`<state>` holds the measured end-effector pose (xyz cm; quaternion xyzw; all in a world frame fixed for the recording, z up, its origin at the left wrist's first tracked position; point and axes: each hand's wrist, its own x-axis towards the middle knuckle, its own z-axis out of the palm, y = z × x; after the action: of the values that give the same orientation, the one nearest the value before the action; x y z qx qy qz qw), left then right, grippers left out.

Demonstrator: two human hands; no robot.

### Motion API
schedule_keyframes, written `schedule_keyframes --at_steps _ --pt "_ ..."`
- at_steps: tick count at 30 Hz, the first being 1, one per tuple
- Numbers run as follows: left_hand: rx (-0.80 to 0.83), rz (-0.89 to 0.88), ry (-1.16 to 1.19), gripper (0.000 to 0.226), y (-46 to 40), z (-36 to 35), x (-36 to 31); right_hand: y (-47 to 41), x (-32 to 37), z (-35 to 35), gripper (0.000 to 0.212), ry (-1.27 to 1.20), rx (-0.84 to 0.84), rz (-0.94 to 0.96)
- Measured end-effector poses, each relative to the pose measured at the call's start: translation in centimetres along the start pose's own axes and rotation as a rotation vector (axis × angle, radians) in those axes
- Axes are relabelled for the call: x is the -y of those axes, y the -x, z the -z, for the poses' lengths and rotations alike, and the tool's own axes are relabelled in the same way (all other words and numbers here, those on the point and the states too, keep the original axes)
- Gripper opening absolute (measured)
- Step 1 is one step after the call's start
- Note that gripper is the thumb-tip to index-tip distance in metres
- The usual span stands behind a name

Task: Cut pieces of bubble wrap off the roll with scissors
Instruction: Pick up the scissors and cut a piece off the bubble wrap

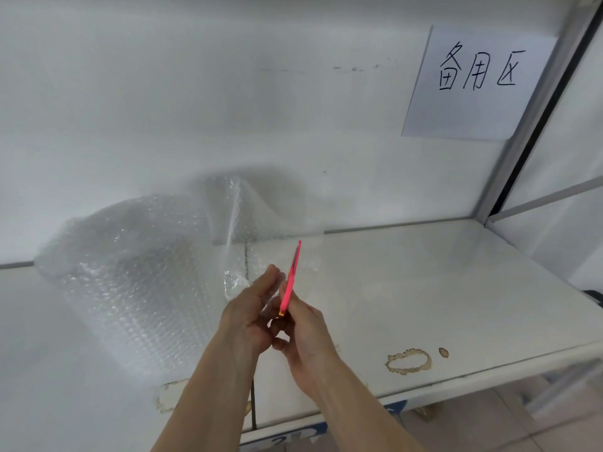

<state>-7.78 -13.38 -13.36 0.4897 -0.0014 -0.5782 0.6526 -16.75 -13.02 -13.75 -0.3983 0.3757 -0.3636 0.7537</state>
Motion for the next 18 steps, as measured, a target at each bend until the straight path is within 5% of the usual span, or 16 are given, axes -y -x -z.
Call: schedule_keyframes --at_steps 18 --pt "0.04 -0.007 -0.026 0.023 -0.8 0.6 0.0 -0.8 0.6 1.1 0.038 0.027 -0.013 -0.003"
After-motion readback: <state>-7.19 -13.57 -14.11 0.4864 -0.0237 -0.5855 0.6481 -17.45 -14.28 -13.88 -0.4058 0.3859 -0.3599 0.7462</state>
